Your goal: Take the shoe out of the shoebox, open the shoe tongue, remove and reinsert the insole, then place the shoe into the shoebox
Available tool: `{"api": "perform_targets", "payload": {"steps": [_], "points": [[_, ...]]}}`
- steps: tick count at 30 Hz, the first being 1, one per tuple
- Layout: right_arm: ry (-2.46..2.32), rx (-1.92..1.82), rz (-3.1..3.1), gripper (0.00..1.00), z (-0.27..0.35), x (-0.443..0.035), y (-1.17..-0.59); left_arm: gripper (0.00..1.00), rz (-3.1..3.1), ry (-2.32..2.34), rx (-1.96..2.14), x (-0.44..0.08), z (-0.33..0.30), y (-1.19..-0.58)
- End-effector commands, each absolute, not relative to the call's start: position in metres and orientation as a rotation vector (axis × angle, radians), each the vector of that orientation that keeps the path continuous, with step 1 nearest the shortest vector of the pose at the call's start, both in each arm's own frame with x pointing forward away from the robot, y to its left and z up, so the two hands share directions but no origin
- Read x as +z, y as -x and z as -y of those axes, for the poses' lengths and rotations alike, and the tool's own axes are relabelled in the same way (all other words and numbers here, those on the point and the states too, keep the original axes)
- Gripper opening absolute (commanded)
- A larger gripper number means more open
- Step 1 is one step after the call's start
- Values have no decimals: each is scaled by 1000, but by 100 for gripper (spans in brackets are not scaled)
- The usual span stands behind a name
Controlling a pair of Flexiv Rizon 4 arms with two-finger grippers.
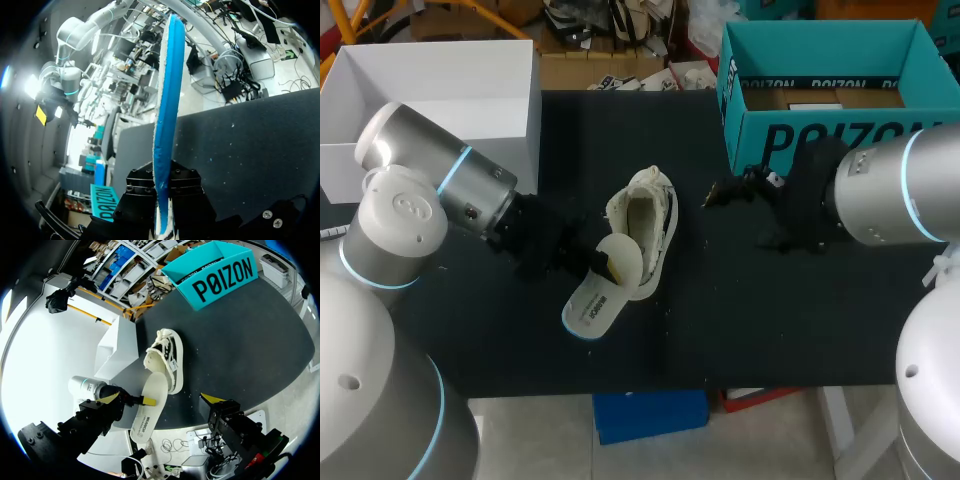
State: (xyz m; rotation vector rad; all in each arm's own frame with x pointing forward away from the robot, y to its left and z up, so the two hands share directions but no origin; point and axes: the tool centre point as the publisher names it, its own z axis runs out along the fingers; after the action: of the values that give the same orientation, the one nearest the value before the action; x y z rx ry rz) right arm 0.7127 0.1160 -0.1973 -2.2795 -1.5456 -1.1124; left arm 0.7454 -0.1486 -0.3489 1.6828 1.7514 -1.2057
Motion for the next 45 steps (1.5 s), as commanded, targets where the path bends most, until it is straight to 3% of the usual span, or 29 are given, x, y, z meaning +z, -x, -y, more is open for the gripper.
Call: {"api": "perform_targets", "payload": {"steps": [1,45], "points": [[2286,-1115,1545,100,-118,-198,-712,0,-1758,-1703,-1225,-354,158,-753],[2286,-1115,1545,100,-118,-198,-712,0,-1870,-1573,-1117,-390,196,-848]]}}
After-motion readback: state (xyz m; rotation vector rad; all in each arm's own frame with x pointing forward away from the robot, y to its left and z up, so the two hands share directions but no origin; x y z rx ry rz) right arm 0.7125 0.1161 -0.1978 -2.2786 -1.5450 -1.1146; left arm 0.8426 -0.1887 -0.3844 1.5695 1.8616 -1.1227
